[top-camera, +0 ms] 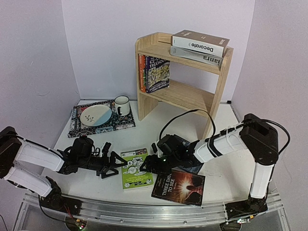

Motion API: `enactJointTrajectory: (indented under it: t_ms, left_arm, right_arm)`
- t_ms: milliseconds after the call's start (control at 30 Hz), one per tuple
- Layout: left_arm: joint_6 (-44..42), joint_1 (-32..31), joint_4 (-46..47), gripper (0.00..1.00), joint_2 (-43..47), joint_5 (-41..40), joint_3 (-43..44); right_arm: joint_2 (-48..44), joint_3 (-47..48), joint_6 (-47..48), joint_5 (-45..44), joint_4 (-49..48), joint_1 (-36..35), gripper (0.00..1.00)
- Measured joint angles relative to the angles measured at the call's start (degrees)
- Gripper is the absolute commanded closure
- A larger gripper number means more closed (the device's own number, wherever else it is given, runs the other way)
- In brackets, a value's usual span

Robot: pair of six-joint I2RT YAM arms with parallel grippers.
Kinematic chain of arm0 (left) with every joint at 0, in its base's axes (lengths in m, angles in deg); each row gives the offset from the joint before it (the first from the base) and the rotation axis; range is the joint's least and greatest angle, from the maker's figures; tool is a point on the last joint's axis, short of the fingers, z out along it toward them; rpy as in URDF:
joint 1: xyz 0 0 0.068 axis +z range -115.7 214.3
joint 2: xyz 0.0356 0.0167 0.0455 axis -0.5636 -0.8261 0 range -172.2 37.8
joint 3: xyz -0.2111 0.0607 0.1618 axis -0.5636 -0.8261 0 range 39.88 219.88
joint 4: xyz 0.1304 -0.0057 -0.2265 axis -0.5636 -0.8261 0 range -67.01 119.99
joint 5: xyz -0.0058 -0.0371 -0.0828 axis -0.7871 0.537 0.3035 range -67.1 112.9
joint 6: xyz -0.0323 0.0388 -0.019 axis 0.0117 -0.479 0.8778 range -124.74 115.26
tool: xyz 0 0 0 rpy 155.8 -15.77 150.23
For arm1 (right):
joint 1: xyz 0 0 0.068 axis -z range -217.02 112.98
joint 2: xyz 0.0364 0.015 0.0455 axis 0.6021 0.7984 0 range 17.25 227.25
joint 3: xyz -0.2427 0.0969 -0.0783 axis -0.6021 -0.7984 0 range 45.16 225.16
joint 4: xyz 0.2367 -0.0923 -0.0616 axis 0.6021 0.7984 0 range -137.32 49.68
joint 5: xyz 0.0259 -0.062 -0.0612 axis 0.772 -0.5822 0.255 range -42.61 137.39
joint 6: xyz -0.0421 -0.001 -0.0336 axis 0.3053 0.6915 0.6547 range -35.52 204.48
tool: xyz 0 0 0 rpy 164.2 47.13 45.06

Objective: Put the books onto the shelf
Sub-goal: Pick up the book from the center of the board.

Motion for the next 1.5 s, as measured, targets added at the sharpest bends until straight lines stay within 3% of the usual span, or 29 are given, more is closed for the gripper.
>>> enactJointTrajectory:
  t_ms: [233, 500, 567, 667, 733, 933, 1067, 1200, 1500]
  left_arm:
    - [-0.5, 0.0, 0.1, 0.22, -5.1, 0.3, 0.2]
    - [-1.9, 0.1, 0.4, 0.31, -7.9, 1.1, 1.4]
    - [-2.0, 0.3, 0.7, 0.31, -8.4, 1.3, 1.4]
    - [-2.1, 0.4, 0.8, 0.31, -8.9, 1.9, 1.7]
    - [-2.1, 0.6, 1.1, 0.31, -9.3, 2.5, 1.8]
    - [-2.2, 0.7, 1.2, 0.29, -9.7, 2.8, 2.1]
    - [-3.2, 0.5, 0.3, 0.14, -8.3, 2.5, 2.1]
    - [-3.2, 0.1, -2.2, 0.05, -3.5, 2.3, 2.0]
    - [-3.7, 0.1, -5.1, 0.02, 6.8, -0.1, 2.1]
  right_arm:
    - [3.3, 3.4, -0.4, 0.6, -0.3, -0.8, 0.46]
    - [3.6, 4.0, -1.0, -1.0, 1.2, -0.7, 0.61]
    - [3.8, 4.2, -1.2, -1.3, 1.5, -0.6, 0.71]
    - [3.8, 4.2, -1.9, -1.6, 1.3, -0.2, 0.94]
    - [3.7, 4.3, -2.0, -1.8, 0.6, 0.1, 1.00]
    - [3.3, 3.7, -2.3, -2.6, -0.7, 0.3, 1.00]
    - [2.7, 2.7, -2.5, -2.7, -2.2, 0.2, 1.00]
    - [1.8, 2.5, -2.7, -2.7, -2.7, -0.3, 1.00]
    - [-1.0, 1.3, -2.6, -2.8, -2.8, -0.9, 1.00]
